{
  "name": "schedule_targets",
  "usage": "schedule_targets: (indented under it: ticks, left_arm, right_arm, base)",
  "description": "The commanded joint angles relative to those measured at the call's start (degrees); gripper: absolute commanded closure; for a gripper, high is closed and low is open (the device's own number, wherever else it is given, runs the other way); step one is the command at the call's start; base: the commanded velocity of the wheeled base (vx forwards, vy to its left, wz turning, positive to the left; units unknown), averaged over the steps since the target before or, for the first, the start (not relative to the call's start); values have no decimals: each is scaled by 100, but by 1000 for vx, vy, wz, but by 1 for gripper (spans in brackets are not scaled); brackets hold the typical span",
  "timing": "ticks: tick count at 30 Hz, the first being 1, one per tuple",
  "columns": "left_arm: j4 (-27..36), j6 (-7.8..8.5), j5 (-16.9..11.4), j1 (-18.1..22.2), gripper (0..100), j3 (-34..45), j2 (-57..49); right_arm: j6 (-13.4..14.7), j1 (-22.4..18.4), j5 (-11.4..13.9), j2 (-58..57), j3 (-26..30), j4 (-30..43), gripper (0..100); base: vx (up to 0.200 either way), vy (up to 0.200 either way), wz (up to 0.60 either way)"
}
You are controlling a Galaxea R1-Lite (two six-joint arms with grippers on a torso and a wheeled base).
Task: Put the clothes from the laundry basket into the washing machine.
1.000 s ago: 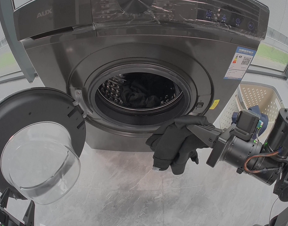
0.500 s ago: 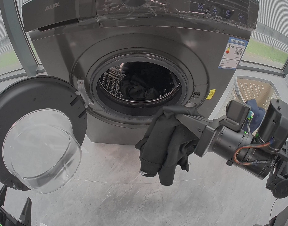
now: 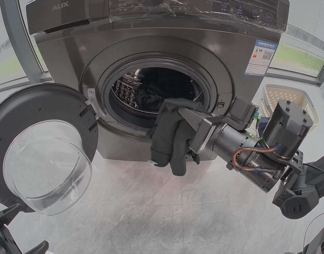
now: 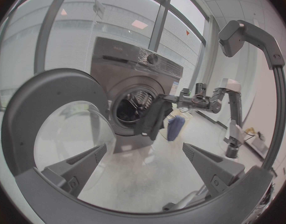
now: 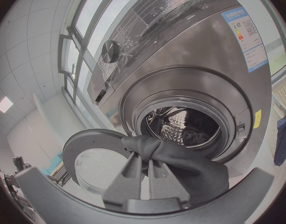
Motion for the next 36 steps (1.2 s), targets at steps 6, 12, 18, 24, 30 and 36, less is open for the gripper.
schedule_targets:
  ticks: [6, 12, 18, 24, 30, 36]
  left_arm:
    - [-1332, 65, -824, -551, 0, -98, 2960]
    - [-2114, 30, -561, -1509, 0, -124, 4128]
    - [-3063, 21, -209, -2229, 0, -151, 5438]
    - [-3775, 12, 98, -2695, 0, -212, 6370]
    - [-4100, -14, 239, -2871, 0, -528, 7046]
    - [-4311, -32, 230, -2880, 0, -880, 7758]
  right_arm:
    - [218, 148, -170, 483, -293, -523, 100]
    - [236, 184, -188, 501, -275, -532, 100]
    - [236, 166, -179, 448, -293, -541, 100]
    - [236, 184, -179, 483, -302, -655, 100]
    - [227, 227, -170, 501, -451, -620, 100]
    - [227, 280, -170, 545, -539, -602, 100]
  base:
    - [0, 0, 0]
    - [0, 0, 0]
    - [0, 0, 0]
    - [0, 0, 0]
    - [0, 0, 0]
    - [0, 0, 0]
